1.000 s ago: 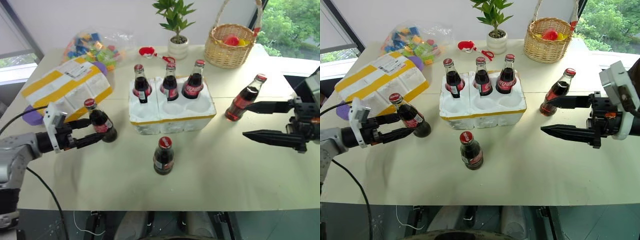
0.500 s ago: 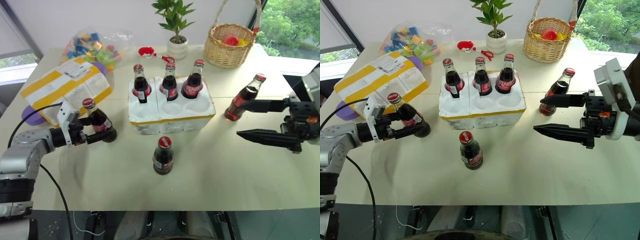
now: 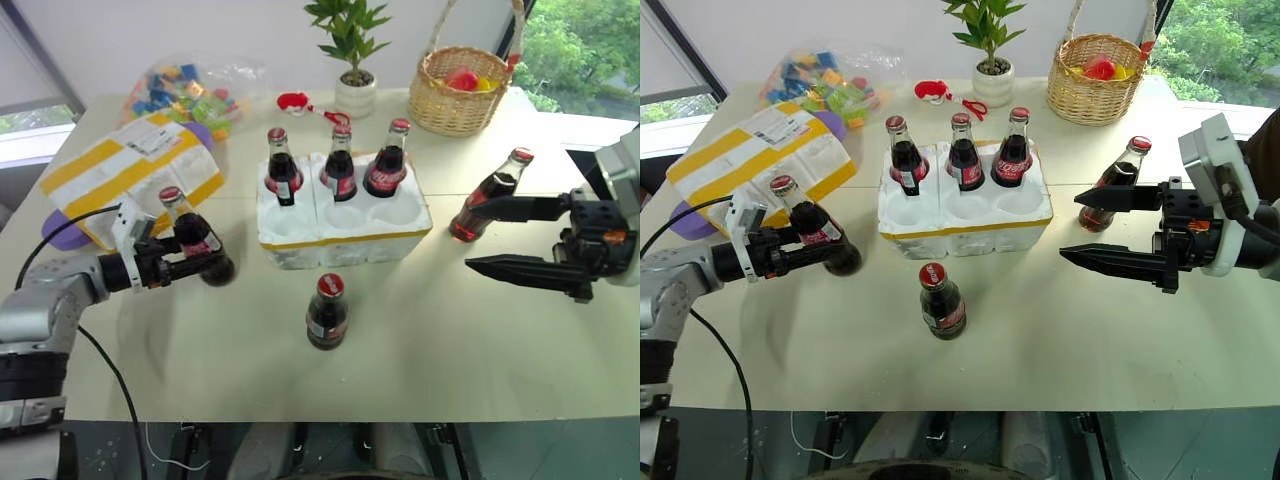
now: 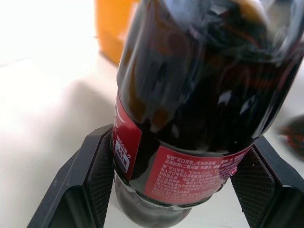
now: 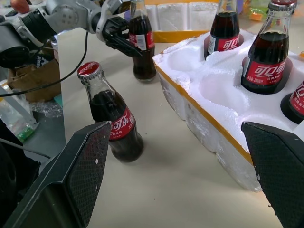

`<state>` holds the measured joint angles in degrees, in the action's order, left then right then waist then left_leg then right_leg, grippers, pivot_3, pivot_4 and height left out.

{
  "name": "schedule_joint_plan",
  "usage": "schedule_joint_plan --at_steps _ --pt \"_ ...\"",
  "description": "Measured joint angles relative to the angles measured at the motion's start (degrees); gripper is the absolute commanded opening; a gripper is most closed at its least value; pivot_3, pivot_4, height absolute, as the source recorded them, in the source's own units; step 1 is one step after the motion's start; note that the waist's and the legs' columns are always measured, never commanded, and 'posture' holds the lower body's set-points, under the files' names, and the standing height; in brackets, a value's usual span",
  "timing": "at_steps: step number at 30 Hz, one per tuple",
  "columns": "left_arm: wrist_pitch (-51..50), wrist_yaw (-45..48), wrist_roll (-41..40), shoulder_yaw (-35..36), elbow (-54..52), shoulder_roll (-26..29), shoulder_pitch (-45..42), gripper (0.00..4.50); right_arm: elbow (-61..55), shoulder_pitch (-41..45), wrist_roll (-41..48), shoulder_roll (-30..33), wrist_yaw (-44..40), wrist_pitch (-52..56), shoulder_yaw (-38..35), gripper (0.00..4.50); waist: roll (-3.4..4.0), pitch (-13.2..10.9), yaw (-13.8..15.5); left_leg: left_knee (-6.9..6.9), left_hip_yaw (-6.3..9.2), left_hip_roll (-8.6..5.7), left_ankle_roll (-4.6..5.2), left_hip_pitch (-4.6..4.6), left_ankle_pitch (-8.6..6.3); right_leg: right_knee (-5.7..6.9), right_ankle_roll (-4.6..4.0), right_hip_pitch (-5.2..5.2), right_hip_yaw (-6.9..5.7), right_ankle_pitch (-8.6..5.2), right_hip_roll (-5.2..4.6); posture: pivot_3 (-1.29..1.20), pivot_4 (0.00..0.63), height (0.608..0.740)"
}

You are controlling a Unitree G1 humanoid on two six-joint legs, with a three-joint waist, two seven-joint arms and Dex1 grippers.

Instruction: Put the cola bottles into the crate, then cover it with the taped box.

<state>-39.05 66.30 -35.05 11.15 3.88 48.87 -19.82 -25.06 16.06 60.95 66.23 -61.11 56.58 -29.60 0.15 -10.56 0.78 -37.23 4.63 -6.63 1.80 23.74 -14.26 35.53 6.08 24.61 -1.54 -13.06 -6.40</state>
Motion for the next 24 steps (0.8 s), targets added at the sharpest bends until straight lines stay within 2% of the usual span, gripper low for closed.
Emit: schedule_joint_plan --at_steps 4,9,14,20,24 --pt "-6.62 5.46 -3.75 -1.24 -0.85 5.11 -12.12 2.83 -0.19 -0.56 -0.71 -0.07 0.03 -0.91 0.71 4.5 -0.14 -0.08 0.51 -0.36 0.13 -0.01 -0.02 0.41 0.02 0.09 -0.01 0.18 -0.17 0.03 0.02 0.0 0.15 0.732" --pt "-8.32 12.27 -4.97 -5.44 1.49 5.77 -27.62 2.83 -0.65 -1.47 -1.28 -1.15 0.84 -2.1 2.2 4.5 -0.09 -0.05 0.14 -0.61 0.06 -0.09 0.02 0.45 -0.01 0.13 0.04 0.13 -0.14 0.07 -0.01 0.0 0.15 0.732" --pt "-3.45 15.76 1.23 -14.01 15.45 -3.54 -40.98 2.83 -0.82 -3.29 -1.9 -3.83 2.94 -3.08 2.33 4.5 -0.25 -0.14 0.22 -0.83 0.11 -0.14 0.06 0.5 -0.02 0.39 0.07 0.13 -0.18 0.08 -0.04 0.0 0.15 0.732" --pt "8.1 17.21 10.26 -18.73 31.77 -12.41 -44.24 2.83 -3.08 -7.0 -2.08 -5.85 5.53 -3.38 1.61 4.5 -0.3 -0.17 -0.12 -0.82 0.08 -0.13 -0.13 0.68 0.11 0.52 0.07 0.4 -0.16 0.08 -0.04 0.0 0.15 0.732" --pt "12.27 19.73 13.68 -19.64 36.15 -14.35 -44.25 2.83 -4.09 -9.31 -2.08 -6.51 6.83 -3.39 0.02 4.5 -0.53 -0.32 -0.06 -0.84 0.07 -0.13 -0.18 0.76 0.15 0.57 0.07 0.49 -0.15 0.08 -0.05 0.0 0.15 0.732"
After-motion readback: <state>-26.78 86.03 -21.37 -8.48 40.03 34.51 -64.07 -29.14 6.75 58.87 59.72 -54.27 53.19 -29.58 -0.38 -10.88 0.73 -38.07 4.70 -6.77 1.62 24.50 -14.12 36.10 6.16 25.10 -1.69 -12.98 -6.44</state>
